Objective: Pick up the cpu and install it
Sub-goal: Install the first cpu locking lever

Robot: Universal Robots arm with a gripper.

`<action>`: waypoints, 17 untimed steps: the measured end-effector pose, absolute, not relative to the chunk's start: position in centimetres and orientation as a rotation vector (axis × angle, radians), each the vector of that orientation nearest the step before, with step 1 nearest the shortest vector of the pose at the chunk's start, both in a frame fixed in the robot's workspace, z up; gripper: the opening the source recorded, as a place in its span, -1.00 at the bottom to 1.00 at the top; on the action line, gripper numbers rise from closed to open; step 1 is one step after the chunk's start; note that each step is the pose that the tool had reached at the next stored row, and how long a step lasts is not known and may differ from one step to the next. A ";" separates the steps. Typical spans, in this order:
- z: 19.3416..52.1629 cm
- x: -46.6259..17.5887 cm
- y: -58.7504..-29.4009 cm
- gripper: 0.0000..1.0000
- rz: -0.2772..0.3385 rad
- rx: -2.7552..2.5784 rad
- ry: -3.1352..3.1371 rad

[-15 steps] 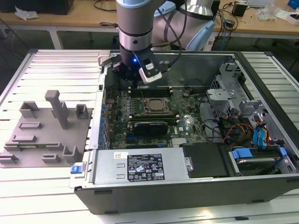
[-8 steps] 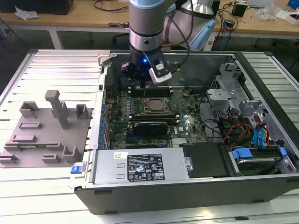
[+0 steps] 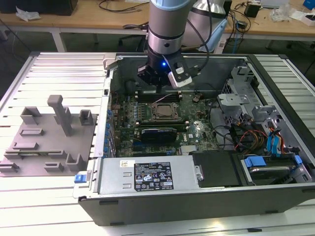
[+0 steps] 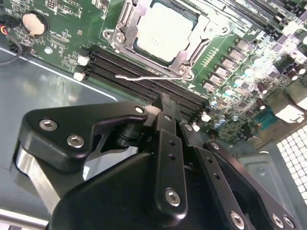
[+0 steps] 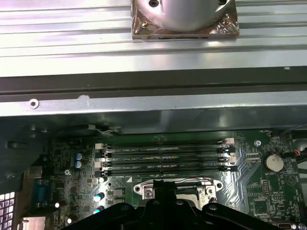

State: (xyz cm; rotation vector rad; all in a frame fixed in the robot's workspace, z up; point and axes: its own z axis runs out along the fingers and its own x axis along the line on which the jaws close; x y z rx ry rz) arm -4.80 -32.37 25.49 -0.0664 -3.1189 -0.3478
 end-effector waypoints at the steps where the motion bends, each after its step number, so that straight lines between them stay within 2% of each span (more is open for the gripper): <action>1: 25.5 -4.8 -32.4 -0.79 -0.348 -0.066 -3.119; 17: 22.7 -4.1 -32.4 -0.79 -0.350 -0.076 -3.138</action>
